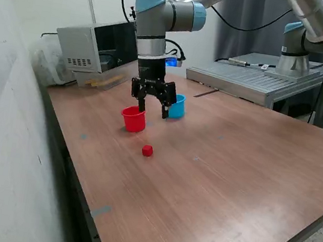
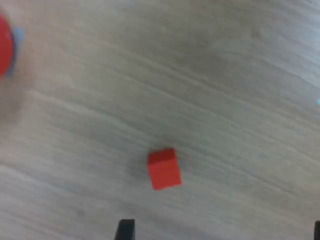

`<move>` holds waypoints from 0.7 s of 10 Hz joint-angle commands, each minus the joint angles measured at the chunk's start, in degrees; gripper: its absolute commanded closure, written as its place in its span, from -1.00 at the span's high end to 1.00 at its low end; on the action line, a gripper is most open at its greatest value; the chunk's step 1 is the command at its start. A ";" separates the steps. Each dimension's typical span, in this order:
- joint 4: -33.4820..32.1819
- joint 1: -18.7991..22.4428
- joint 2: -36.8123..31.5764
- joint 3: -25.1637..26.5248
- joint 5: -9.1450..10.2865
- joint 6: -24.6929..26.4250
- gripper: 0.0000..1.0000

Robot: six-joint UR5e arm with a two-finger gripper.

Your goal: Place red objects in the red bin, and blue objects in the blue bin.

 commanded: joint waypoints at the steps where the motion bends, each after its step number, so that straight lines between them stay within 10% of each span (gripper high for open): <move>1: -0.16 0.85 3.15 -1.33 -0.93 -4.42 1.00; 7: -6.21 0.76 9.15 -3.18 -3.65 -6.54 1.00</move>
